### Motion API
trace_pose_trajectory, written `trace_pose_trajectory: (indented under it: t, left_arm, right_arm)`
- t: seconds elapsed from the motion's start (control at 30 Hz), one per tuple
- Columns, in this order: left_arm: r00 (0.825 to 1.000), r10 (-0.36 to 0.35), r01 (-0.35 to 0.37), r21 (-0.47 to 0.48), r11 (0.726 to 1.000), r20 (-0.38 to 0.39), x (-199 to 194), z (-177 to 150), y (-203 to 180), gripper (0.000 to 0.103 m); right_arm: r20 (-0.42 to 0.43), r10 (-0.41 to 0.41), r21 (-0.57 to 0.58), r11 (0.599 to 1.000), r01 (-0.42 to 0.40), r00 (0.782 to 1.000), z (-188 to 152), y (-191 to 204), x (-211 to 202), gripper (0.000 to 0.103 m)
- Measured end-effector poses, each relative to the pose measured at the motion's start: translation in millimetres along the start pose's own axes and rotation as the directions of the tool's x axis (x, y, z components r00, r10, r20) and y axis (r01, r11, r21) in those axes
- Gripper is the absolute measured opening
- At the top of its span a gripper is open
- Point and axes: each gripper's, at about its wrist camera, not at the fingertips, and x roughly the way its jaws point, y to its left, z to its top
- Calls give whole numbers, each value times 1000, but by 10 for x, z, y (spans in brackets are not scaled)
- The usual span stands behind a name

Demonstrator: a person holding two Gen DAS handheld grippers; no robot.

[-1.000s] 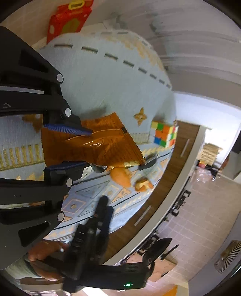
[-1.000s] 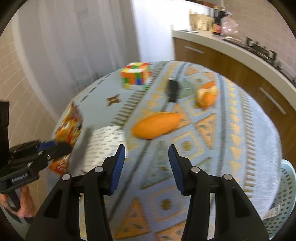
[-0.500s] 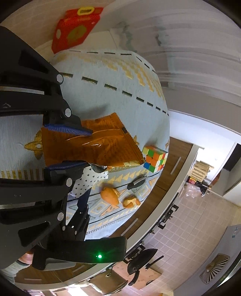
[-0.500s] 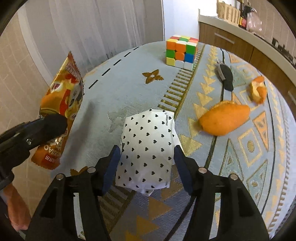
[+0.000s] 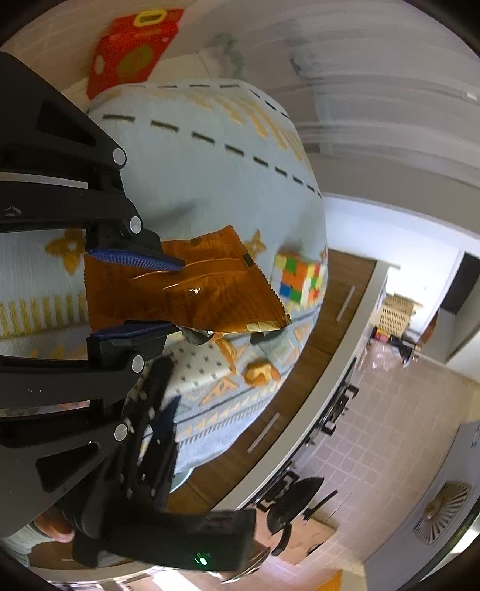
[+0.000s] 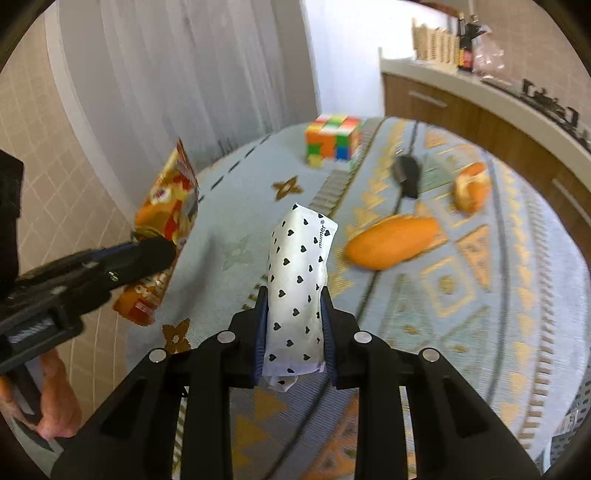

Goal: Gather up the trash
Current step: 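Carry wrapper and heart-print paper over the blue basket and open both grippers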

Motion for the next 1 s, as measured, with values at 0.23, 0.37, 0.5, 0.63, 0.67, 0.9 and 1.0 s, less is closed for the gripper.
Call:
trace_pose_trajectory:
  t: [0.23, 0.37, 0.5, 0.63, 0.67, 0.9, 1.0]
  left_arm:
    - [999, -48, 46, 98, 994, 12, 20, 160, -510, 25]
    - [996, -91, 87, 156, 984, 19, 17, 256, -855, 25]
    - [990, -138, 133, 227, 965, 10, 80, 320, -1278, 25]
    - [982, -186, 184, 297, 937, -21, 218, 335, -1769, 25]
    - [978, -203, 204, 313, 928, -36, 270, 335, -1912, 25]
    - [932, -317, 359, 339, 869, -176, 730, 255, -2718, 25]
    - [909, -343, 408, 336, 849, -238, 958, 161, -2988, 25]
  right_arm:
    - [100, -100, 78, 993, 93, 990, -55, -447, -615, 23]
    - [146, -180, 121, 979, 163, 973, -114, -734, -960, 23]
    - [180, -273, 179, 954, 242, 945, -239, -1032, -1299, 23]
    - [186, -362, 246, 917, 314, 913, -405, -1367, -1614, 23]
    - [183, -391, 265, 903, 338, 902, -464, -1464, -1695, 23]
    - [117, -517, 404, 805, 435, 848, -882, -2174, -2057, 23]
    - [72, -544, 464, 760, 455, 836, -1110, -2457, -2143, 23]
